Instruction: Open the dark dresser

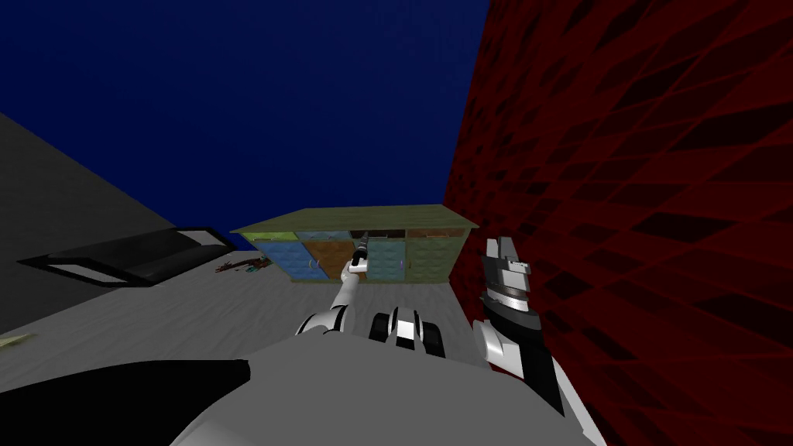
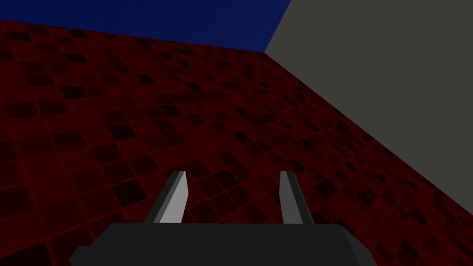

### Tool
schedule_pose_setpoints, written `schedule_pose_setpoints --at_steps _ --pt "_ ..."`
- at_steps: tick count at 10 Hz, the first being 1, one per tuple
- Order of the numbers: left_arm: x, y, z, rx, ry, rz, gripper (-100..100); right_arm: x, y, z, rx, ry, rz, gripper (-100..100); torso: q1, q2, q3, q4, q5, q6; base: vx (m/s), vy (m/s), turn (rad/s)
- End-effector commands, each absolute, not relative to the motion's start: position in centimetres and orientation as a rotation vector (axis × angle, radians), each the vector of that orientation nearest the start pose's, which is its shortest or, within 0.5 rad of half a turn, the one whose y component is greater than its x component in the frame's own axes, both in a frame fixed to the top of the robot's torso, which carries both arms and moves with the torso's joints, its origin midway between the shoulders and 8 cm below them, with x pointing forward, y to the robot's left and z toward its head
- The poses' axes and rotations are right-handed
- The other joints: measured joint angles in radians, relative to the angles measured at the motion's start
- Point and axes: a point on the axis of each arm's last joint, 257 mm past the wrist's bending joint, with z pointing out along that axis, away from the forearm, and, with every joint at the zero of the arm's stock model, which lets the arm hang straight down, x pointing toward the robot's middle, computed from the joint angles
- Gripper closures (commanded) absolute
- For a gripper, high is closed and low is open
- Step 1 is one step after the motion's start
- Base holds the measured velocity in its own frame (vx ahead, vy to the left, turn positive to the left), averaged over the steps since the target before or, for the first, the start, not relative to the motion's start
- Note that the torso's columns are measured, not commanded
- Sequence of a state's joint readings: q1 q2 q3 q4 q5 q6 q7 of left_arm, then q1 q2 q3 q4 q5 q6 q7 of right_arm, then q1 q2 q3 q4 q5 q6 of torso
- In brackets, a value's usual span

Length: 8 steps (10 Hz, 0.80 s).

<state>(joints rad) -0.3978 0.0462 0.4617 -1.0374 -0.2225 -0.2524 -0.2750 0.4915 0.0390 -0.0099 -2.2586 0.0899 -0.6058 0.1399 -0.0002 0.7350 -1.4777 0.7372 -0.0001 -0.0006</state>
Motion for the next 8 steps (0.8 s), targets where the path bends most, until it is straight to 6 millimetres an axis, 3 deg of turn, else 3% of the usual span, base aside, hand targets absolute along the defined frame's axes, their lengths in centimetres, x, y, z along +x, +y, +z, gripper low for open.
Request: schedule_pose_setpoints --at_steps 1,2,3,8 --pt "63.0 36.5 -21.6 -1.043 1.141 -0.741 -100 33.1 -27.0 3.7 0.503 0.601 1.128 0 0.0 0.002 0.001 0.0 0.0 0.001 -0.095 0.023 -0.146" --pt "62.7 36.8 -21.6 -1.035 1.14 -0.737 -100 33.1 -27.0 3.7 0.503 0.601 1.128 0 0.001 0.004 0.002 0.001 0.0 0.0 -0.036 0.011 -0.024" --pt "61.9 36.8 -21.7 -1.017 1.152 -0.74 100 33.1 -27.0 3.7 0.503 0.601 1.128 0 0.0 0.002 0.001 0.0 0.0 0.0 0.086 -0.017 0.183" --pt "59.2 36.7 -22.1 -0.968 1.183 -0.749 100 33.1 -27.0 3.6 0.503 0.601 1.128 0 0.003 -0.001 0.0 0.0 0.001 0.0 0.122 -0.033 0.172"
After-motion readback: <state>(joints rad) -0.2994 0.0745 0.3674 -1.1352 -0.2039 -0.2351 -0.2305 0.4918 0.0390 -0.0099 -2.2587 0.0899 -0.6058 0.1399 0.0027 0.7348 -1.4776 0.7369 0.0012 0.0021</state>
